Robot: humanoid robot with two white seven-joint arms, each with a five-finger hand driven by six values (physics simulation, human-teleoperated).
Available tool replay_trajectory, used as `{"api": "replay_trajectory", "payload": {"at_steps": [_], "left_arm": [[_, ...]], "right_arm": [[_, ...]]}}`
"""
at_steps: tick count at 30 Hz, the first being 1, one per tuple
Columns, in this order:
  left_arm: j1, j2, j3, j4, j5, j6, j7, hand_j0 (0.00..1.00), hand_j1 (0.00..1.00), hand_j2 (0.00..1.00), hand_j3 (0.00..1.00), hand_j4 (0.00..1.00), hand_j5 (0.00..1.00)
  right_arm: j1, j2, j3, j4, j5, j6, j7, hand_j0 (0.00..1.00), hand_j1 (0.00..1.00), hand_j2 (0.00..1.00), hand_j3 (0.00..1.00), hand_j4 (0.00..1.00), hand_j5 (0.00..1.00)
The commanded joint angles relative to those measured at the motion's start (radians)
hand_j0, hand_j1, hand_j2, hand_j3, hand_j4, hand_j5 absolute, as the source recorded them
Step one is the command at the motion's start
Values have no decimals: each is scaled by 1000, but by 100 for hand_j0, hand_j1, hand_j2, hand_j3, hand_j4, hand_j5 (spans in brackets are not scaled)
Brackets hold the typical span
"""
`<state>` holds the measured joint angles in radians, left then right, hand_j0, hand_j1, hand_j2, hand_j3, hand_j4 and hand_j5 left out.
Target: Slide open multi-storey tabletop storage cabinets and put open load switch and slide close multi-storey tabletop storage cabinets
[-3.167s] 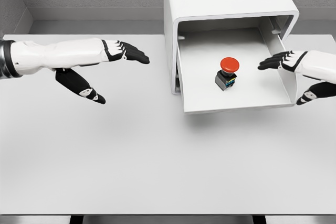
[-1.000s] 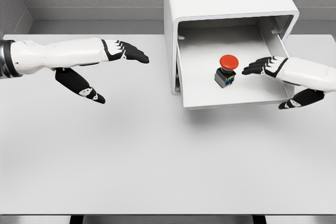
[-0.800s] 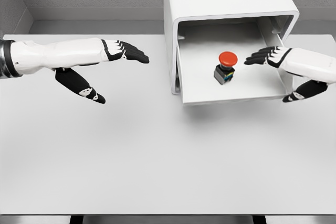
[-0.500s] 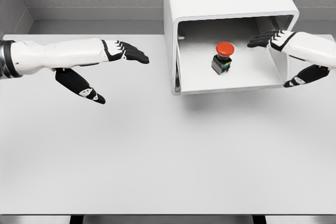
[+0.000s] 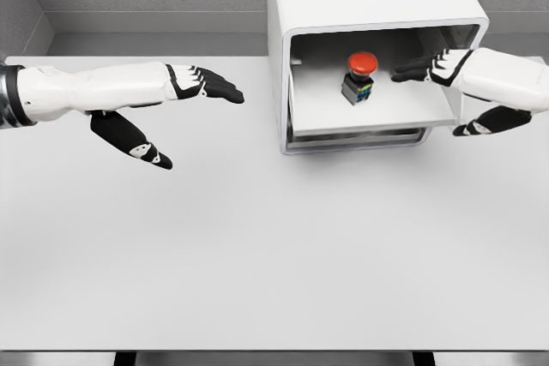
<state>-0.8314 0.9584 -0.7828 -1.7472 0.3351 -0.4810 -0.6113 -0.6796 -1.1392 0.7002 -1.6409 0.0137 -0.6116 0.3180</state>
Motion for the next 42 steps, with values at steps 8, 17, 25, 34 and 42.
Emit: {"api": "replay_trajectory", "payload": {"at_steps": [8,17,25,34,42], "left_arm": [[2,0,0,0,7,2,0,100,100,100,100,100,100],[0,0,0,0,5,2,0,100,100,100,100,100,100],[0,0,0,0,5,2,0,100,100,100,100,100,100],[14,-1,2,-3,10,2,0,100,100,100,100,100,100],[28,2,19,-6,10,2,0,100,100,100,100,100,100]], "right_arm": [[88,-25,12,-34,0,1,27,100,100,100,100,100,100],[86,55,21,-33,91,1,141,100,100,100,100,100,100],[72,110,21,-13,195,1,156,100,100,100,100,100,100],[25,154,21,50,219,1,193,100,100,100,100,100,100],[-3,171,48,21,255,1,194,100,100,100,100,100,100]]}}
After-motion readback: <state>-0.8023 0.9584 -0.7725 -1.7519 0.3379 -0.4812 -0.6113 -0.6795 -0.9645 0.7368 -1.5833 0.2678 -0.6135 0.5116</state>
